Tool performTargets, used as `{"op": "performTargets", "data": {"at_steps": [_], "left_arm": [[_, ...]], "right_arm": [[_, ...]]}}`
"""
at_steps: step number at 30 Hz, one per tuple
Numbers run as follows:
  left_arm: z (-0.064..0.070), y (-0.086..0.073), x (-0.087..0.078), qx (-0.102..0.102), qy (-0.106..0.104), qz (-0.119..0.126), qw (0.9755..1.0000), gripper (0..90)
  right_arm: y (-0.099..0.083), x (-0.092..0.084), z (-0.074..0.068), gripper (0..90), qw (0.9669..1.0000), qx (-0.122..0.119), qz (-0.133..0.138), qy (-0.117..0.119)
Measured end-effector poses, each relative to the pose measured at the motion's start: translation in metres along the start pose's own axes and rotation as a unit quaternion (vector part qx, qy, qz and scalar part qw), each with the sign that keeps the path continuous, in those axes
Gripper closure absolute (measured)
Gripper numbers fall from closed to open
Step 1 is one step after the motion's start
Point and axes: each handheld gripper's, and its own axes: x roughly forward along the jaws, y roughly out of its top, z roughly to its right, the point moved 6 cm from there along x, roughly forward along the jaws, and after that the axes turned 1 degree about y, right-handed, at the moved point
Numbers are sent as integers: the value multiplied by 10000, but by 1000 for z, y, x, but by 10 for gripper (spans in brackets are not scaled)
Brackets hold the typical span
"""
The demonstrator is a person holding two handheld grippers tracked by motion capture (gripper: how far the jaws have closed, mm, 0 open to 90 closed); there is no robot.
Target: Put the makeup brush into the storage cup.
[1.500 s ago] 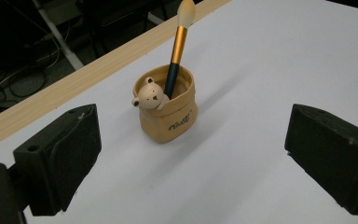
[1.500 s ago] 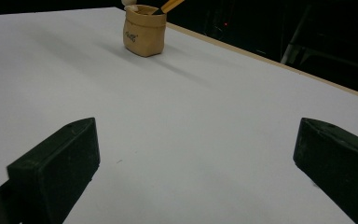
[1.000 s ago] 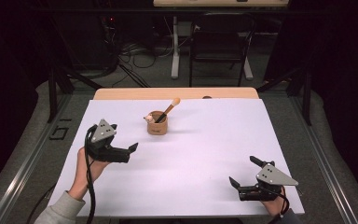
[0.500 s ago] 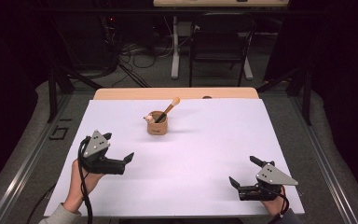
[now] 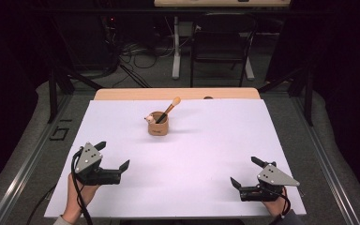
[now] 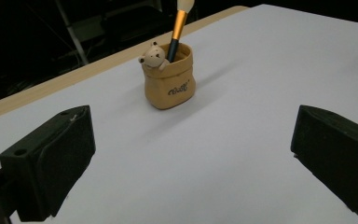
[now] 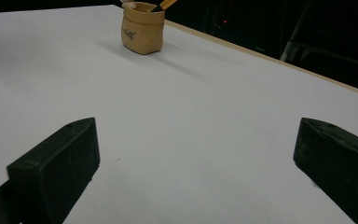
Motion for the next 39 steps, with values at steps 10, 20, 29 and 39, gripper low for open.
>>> {"op": "performTargets", "data": {"at_steps": [10,20,29,39], "left_arm": [[1,-26,-4,-217,49,19,9998,0],[8,-47,-4,-137,173,287,9993,0],[9,-58,-2,-191,520,191,9983,0],[4,-74,6,-366,921,65,9951,0]], "right_arm": [[0,0,0,0,10000,-16,10,5],[1,0,-1,0,10000,-12,21,7],[2,-1,0,0,9999,55,110,-62],[3,0,-3,0,9998,120,125,-112]]}}
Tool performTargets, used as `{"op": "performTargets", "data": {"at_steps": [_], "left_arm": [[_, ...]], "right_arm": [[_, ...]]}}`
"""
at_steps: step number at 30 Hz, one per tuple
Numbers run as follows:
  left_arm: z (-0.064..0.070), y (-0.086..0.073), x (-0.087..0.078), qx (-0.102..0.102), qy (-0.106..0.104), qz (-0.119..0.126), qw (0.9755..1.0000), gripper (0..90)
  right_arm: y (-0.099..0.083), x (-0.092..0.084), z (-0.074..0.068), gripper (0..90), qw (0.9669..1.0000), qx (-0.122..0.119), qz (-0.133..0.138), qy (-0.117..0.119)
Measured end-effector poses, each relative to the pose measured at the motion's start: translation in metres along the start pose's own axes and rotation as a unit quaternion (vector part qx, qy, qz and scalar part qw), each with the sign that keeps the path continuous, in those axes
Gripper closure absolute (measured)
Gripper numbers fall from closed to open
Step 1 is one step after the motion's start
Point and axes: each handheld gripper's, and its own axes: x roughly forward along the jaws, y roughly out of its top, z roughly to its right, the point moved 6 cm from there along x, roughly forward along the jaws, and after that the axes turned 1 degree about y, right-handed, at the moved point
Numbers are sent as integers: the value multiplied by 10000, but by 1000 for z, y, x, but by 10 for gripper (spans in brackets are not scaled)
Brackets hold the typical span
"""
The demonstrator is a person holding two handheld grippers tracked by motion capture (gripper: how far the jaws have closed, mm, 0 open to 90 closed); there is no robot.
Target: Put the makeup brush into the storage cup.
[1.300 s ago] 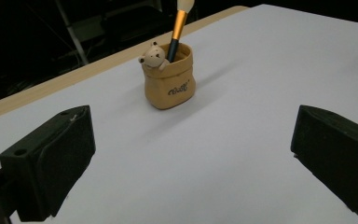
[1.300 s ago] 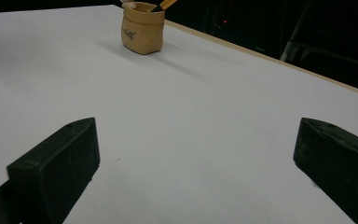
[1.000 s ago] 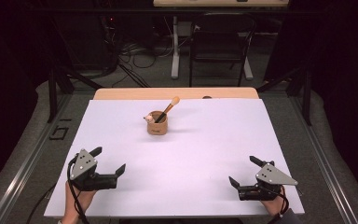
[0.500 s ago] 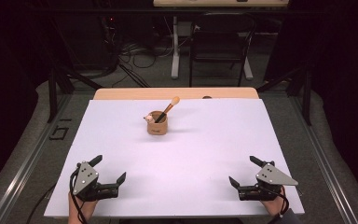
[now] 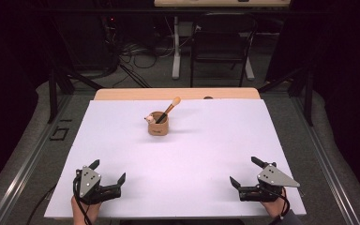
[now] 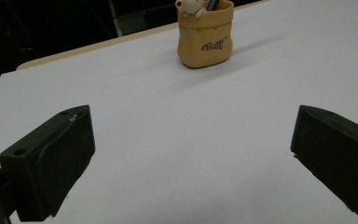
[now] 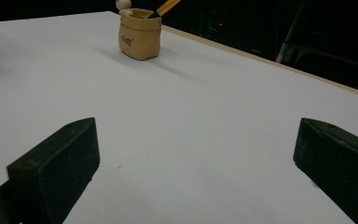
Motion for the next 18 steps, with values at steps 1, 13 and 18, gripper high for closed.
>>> {"op": "performTargets", "data": {"at_steps": [1,13,18], "left_arm": [[-1,-1,1,26,34,-30,10000,0],[-1,-3,3,42,-117,218,9997,0],[-1,-3,4,76,-187,224,9995,0]], "right_arm": [[0,0,0,0,10000,14,8,10],[2,0,-4,0,10000,42,6,65],[1,1,-3,0,9999,105,24,96]]}}
